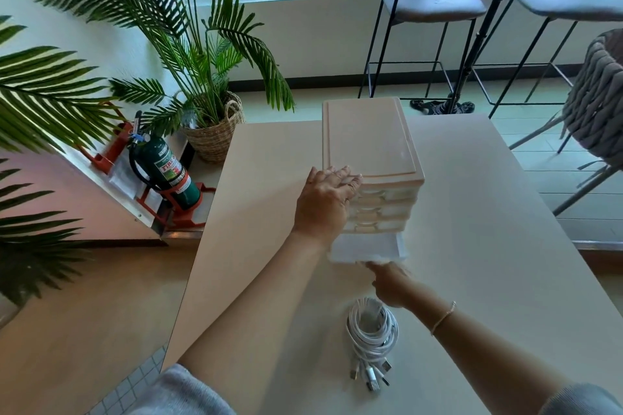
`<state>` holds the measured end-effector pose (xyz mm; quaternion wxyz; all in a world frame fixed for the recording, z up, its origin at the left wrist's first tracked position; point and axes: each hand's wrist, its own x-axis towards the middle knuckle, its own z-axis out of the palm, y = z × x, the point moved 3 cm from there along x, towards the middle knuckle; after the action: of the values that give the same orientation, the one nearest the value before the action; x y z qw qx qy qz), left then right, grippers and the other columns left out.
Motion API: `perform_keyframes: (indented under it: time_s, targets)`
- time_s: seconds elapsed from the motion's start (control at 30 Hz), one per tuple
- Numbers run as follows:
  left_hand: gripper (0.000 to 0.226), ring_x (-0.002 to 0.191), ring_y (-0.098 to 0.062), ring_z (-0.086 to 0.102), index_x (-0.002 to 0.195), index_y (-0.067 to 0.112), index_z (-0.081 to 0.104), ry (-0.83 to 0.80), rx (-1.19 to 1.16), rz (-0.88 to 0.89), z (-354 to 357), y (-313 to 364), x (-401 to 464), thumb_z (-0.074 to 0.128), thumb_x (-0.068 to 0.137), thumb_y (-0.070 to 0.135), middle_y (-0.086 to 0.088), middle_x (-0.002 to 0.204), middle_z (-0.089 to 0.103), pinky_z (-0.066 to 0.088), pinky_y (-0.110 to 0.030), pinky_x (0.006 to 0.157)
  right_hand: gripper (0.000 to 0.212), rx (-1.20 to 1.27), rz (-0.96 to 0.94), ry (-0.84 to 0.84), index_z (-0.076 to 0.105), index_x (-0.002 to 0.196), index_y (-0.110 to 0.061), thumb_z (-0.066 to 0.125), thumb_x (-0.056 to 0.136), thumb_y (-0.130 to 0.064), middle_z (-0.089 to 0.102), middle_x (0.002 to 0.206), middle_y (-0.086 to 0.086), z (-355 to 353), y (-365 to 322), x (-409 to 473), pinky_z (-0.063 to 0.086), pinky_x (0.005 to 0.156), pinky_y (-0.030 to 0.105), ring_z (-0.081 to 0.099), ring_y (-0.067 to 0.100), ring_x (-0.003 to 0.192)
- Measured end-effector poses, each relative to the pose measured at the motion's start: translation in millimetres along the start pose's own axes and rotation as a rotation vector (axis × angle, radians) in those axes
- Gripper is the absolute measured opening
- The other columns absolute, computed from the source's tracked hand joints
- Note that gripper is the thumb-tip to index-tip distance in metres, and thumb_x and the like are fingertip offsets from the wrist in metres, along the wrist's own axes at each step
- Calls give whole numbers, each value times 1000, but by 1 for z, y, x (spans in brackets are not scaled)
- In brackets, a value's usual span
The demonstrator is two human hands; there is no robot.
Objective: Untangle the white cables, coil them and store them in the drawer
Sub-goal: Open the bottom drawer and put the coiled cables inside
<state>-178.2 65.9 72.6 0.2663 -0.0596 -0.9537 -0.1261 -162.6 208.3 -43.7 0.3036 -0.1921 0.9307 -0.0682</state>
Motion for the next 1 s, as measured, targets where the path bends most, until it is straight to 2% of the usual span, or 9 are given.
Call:
perform_keyframes:
  time_s: [0.1, 0.23, 0.33, 0.43, 0.53, 0.8, 0.87, 0.93, 1.0]
  targets:
    - [34, 87, -26, 71, 92, 23, 76, -9, -27, -19, -2, 1, 1, 65, 63, 10, -7, 97, 74, 49, -53, 85, 45, -128, -52, -33, 39, 138, -33, 39, 96, -16, 60, 121, 10, 11, 6, -16, 46, 77, 28, 61, 26, 101]
    - [33, 87, -27, 70, 92, 22, 76, -5, -33, -33, -4, 3, 0, 66, 64, 9, -7, 97, 74, 49, -54, 85, 25, -113, -163, 201, 69, 92, -27, 45, 93, -21, 66, 96, 7, 3, 5, -29, 43, 69, 25, 65, 28, 94]
    - [26, 87, -27, 70, 93, 21, 76, -2, -52, -49, -4, 3, 0, 64, 71, 13, -7, 97, 74, 49, -54, 86, 23, 41, -153, 451, 68, 106, -13, 63, 83, -13, 64, 104, 10, -8, 10, -24, 48, 69, 33, 60, 31, 97]
    - [30, 88, -29, 70, 92, 20, 76, -29, -71, -47, -4, 4, -1, 49, 81, 24, -8, 97, 73, 49, -54, 86, 35, -3, -94, 327, 59, 122, -20, 59, 88, -19, 55, 123, 0, -14, 9, -17, 46, 80, 30, 53, 22, 112]
    - [37, 91, -30, 69, 93, 18, 76, -49, -72, -50, -3, 4, -3, 42, 82, 27, -9, 100, 73, 50, -56, 86, 41, -86, -135, 214, 56, 127, -25, 50, 88, -17, 56, 127, -2, -12, 4, -15, 46, 83, 27, 57, 22, 110]
    - [38, 96, -34, 67, 98, 16, 75, -100, -107, -78, -3, 4, -3, 41, 81, 23, -12, 104, 72, 51, -58, 84, 25, -200, -133, 314, 58, 107, -6, 39, 91, -6, 58, 111, 10, 2, 0, -11, 37, 68, 31, 59, 29, 100]
    - [35, 108, -35, 62, 107, 15, 72, -121, -129, -91, -3, 4, -4, 45, 84, 19, -13, 114, 68, 46, -57, 94, 24, -213, -134, 314, 56, 108, -6, 37, 92, -6, 57, 111, 11, 5, 0, -10, 34, 68, 31, 58, 30, 100]
    - [37, 129, -31, 46, 124, 16, 61, -188, -148, -141, -4, 5, -6, 53, 87, 14, -11, 134, 55, 28, -50, 112, 25, -172, -139, 318, 56, 110, -8, 39, 91, -7, 56, 112, 10, 6, 1, -11, 41, 71, 32, 58, 29, 100]
    - [49, 137, -29, 34, 134, 11, 49, -189, -167, -140, -3, 7, -12, 60, 86, 15, -14, 143, 44, 19, -43, 116, 28, -88, -146, 303, 56, 115, -13, 46, 88, -11, 56, 114, 6, 5, 3, -14, 45, 74, 31, 58, 27, 100]
